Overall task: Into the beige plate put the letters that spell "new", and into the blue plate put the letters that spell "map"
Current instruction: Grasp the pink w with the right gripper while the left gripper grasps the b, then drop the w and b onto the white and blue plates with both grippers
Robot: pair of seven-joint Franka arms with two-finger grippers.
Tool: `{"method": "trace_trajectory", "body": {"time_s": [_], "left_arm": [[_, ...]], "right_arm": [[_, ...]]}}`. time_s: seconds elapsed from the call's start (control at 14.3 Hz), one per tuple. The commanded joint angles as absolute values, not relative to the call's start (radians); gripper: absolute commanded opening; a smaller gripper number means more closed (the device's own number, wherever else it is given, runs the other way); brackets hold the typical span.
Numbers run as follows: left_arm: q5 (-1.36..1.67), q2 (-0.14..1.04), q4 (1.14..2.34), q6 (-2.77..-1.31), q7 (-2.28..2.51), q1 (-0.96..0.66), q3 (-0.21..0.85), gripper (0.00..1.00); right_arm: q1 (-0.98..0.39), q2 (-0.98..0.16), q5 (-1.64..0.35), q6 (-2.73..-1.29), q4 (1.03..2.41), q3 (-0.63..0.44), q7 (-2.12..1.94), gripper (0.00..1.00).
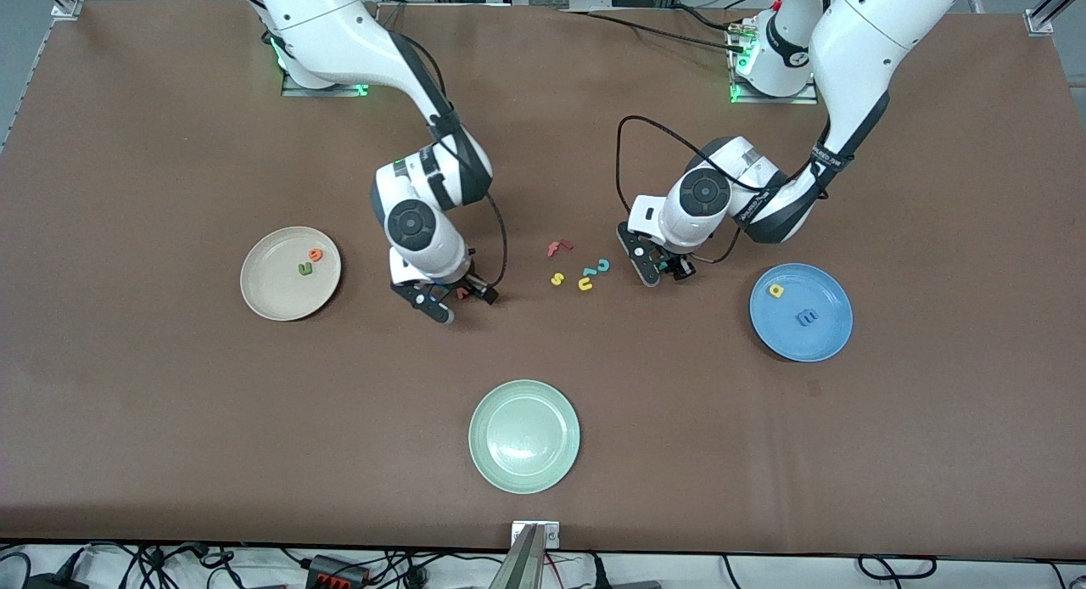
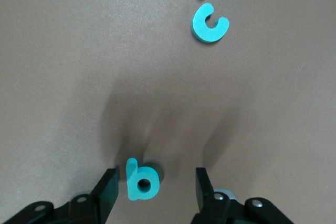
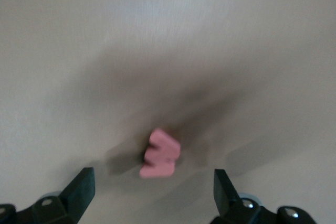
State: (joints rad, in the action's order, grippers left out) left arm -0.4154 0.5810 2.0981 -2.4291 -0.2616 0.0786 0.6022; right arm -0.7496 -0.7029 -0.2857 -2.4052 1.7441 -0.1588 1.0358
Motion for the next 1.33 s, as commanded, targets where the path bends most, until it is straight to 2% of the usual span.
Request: {"method": "trace_trajectory", "body": {"time_s": [0.0, 0.21, 0.42, 0.56, 0.77, 0.91, 1.05, 1.12, 1.26], "left_arm": [[-0.474, 0.586, 2.103, -2.434, -0.272, 0.078, 0.595, 0.4], [-0.511, 0.586, 2.106, -2.431, -0.27, 0.083, 0.589, 0.3], [-0.511, 0.581, 2.111, -2.428, -0.239, 0.083, 0.591, 0.03], [-0.511, 0.569, 2.105, -2.41, -0.233, 0.081, 0.591, 0.0], [-0.511, 0.52, 2.067, -2.289, -0.212, 0.089, 0.601, 0.01], [-0.509, 0.486, 2.004, -2.13, -0.21, 0.092, 0.606, 0.01], [-0.503, 0.483, 1.912, -1.981, -0.21, 0.097, 0.606, 0.01], [-0.497, 0.483, 1.876, -1.927, -0.207, 0.104, 0.603, 0.01], [-0.495, 0.485, 1.846, -1.911, -0.18, 0.2, 0.601, 0.01]], "right_arm": [[-0.756, -0.715, -0.295, -2.399, 1.724, -0.186, 1.092, 1.0], [-0.746, -0.716, -0.295, -2.401, 1.724, -0.198, 1.094, 0.96], [-0.753, -0.718, -0.295, -2.401, 1.724, -0.198, 1.127, 0.94], [-0.759, -0.716, -0.293, -2.399, 1.724, -0.198, 1.149, 0.91], [-0.759, -0.718, -0.293, -2.399, 1.727, -0.198, 1.164, 0.86], [-0.761, -0.716, -0.293, -2.399, 1.727, -0.198, 1.166, 0.76], [-0.759, -0.718, -0.293, -2.399, 1.727, -0.198, 1.166, 0.61], [-0.761, -0.718, -0.293, -2.399, 1.727, -0.198, 1.164, 0.53], [-0.761, -0.716, -0.29, -2.399, 1.726, -0.198, 1.157, 0.31]]}}
